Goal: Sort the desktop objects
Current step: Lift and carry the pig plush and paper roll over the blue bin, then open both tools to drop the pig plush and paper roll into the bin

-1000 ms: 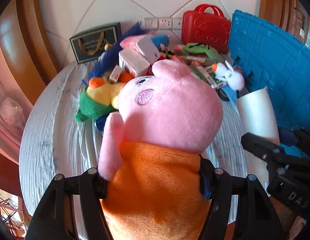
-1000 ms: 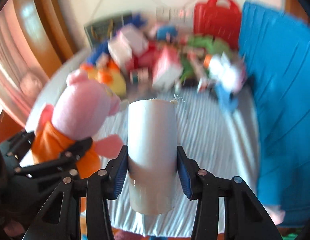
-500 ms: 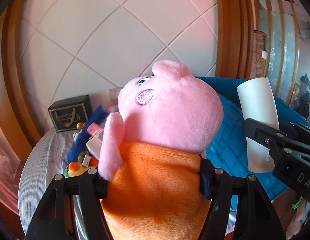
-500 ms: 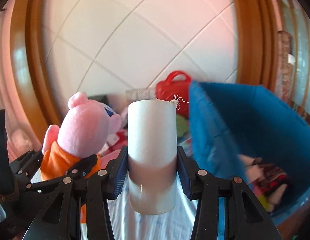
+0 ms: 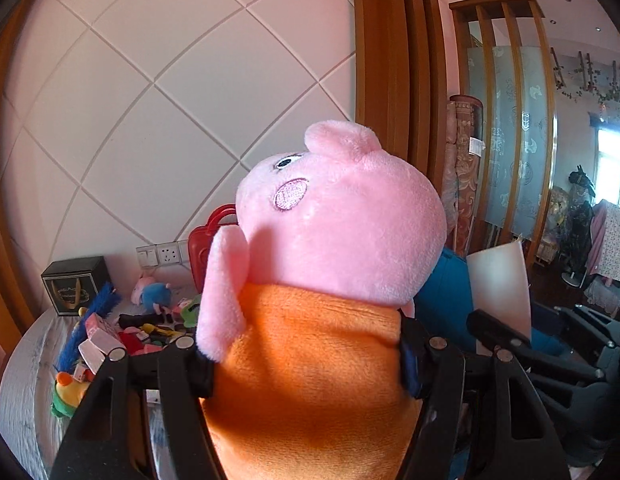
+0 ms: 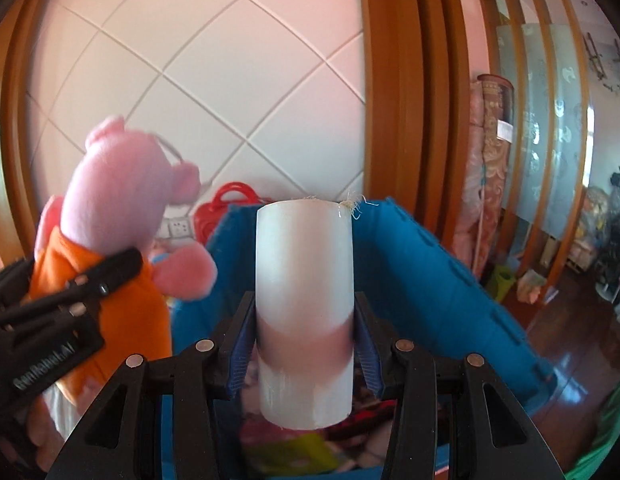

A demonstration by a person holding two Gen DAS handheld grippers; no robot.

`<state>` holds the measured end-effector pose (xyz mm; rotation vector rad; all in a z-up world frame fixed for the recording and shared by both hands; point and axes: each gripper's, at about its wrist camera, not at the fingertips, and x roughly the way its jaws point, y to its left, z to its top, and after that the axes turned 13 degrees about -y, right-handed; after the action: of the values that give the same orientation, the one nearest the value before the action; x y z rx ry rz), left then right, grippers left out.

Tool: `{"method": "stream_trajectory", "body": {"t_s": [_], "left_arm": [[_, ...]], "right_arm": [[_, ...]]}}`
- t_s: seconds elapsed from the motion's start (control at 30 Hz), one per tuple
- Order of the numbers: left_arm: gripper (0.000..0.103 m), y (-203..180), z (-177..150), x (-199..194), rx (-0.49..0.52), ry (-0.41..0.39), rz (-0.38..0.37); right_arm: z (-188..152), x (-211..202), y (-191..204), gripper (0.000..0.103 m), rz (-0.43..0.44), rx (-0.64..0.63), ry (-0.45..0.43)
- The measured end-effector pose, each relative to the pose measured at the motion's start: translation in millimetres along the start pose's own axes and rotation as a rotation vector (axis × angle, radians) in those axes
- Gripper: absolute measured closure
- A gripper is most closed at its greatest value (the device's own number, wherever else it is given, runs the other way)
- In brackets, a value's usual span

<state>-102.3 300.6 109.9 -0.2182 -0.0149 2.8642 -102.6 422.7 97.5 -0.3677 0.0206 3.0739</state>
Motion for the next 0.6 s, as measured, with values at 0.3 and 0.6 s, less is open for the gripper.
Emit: {"method": "stream_trajectory", "body": {"t_s": [0.3,0.6], "left_arm": [[0.037,-48.4,-56.5,52.8,0.010,0.254,0.013],[0.029,-53.9,-63.2,44.5,0.010,0.285,0.049]], "right_arm": [[-35.3,30.5,-81.9,0.058,-0.033,-0.036,0.127],[-58.3,41.7,-98.2,0.058,-0.034,-0.046,0.173]]}}
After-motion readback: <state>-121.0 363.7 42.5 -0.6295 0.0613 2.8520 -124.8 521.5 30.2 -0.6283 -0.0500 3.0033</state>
